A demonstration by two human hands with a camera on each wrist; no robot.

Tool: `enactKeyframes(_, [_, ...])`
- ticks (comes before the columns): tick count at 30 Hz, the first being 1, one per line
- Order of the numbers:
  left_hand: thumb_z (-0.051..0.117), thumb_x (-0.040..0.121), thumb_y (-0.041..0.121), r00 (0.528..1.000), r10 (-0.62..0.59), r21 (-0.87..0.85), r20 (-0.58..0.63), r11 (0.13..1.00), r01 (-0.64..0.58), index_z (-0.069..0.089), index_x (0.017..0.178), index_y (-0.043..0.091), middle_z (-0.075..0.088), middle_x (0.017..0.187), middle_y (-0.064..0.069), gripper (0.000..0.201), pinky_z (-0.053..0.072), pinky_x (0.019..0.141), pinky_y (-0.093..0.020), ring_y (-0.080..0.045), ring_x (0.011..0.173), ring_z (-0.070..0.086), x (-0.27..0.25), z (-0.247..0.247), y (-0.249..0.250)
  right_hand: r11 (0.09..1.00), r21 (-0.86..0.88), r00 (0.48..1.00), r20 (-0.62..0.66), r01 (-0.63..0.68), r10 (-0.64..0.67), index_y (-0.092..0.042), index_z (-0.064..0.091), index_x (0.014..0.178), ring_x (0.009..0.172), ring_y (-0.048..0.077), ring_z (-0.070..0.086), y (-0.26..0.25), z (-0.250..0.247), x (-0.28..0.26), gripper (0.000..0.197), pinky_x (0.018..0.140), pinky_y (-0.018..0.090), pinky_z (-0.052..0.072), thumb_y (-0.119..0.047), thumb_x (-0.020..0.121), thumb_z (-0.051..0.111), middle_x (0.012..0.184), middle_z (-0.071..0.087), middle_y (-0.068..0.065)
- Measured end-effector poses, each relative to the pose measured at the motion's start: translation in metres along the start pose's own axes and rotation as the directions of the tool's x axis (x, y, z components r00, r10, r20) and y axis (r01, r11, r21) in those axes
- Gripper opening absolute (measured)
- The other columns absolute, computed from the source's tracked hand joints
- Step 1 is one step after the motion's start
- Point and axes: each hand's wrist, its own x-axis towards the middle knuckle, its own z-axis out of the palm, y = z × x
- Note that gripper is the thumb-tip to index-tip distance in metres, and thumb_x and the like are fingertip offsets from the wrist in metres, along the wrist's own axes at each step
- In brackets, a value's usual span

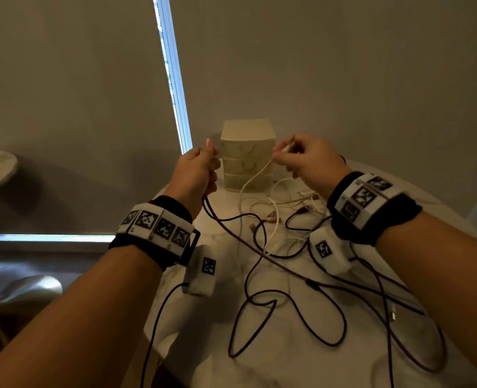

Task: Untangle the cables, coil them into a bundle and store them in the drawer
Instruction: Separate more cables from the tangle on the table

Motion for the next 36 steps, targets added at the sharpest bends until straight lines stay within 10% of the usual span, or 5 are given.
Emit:
enactKeyframes(5, [0.038, 0.111, 0.032, 0.990, 0.018, -0.267, 0.140, 0.964, 0.020, 0.054, 0.091, 0.016, 0.068, 0.078, -0.004, 0.031, 0.052, 0.065, -0.026, -0.012, 0.063, 0.062, -0.008, 0.027, 0.018, 0.923, 0.385, 0.998, 0.053, 0.019, -0.043, -0.007, 0.069, 0.098, 0.089, 0.021, 0.065, -0.025, -0.014, 0.002, 0.008, 0.089, 0.037, 0.056, -0.010, 0.095, 0.063, 0.091, 0.067, 0.008])
enactKeyframes(10, [0.036, 0.111, 0.032, 0.965, 0.032, -0.269, 0.261, 0.962, 0.040, 0.053, 0.092, 0.014, 0.076, 0.101, -0.015, 0.031, 0.057, 0.099, -0.038, -0.024, 0.099, 0.073, -0.023, 0.057, 0.023, 0.990, -0.038, 0.988, 0.084, 0.135, -0.132, -0.018, 0.067, 0.082, 0.060, 0.008, 0.056, -0.032, -0.013, -0.008, 0.030, 0.063, 0.029, 0.049, -0.031, 0.103, 0.050, 0.067, 0.061, -0.002])
enactKeyframes(19, [0.039, 0.110, 0.033, 0.954, 0.034, -0.178, 0.298, 0.984, 0.021, 0.057, 0.122, 0.007, 0.069, 0.089, 0.000, 0.034, 0.052, 0.087, -0.034, -0.011, 0.076, 0.063, -0.039, 0.082, 0.024, 0.927, -0.269, 0.958, 0.193, 0.260, -0.212, -0.020, 0.060, 0.064, 0.050, 0.001, 0.044, -0.029, -0.021, -0.015, 0.041, 0.055, 0.020, 0.036, -0.036, 0.101, 0.052, 0.063, 0.051, -0.009])
enactKeyframes(29, [0.035, 0.112, 0.028, 0.946, 0.088, -0.007, 0.311, 0.996, -0.091, 0.052, 0.126, -0.003, 0.069, 0.128, -0.016, 0.038, 0.059, 0.086, -0.029, -0.021, 0.111, 0.070, -0.039, 0.085, 0.025, 0.925, -0.289, 0.948, 0.267, 0.248, -0.171, -0.019, 0.056, 0.104, 0.066, 0.000, 0.058, -0.026, -0.011, -0.028, 0.019, 0.062, 0.025, 0.046, -0.030, 0.106, 0.040, 0.083, 0.059, -0.004])
enactKeyframes(36, [0.034, 0.111, 0.034, 0.967, 0.232, -0.118, 0.108, 0.968, -0.219, 0.046, 0.102, 0.012, 0.060, 0.064, 0.006, 0.026, 0.060, 0.068, -0.035, -0.016, 0.060, 0.064, -0.027, 0.079, 0.038, 0.848, -0.493, 0.890, 0.452, 0.194, 0.059, -0.016, 0.069, 0.098, 0.091, 0.015, 0.065, 0.003, 0.001, -0.030, 0.039, 0.084, 0.034, 0.050, -0.040, 0.104, 0.039, 0.097, 0.071, -0.005])
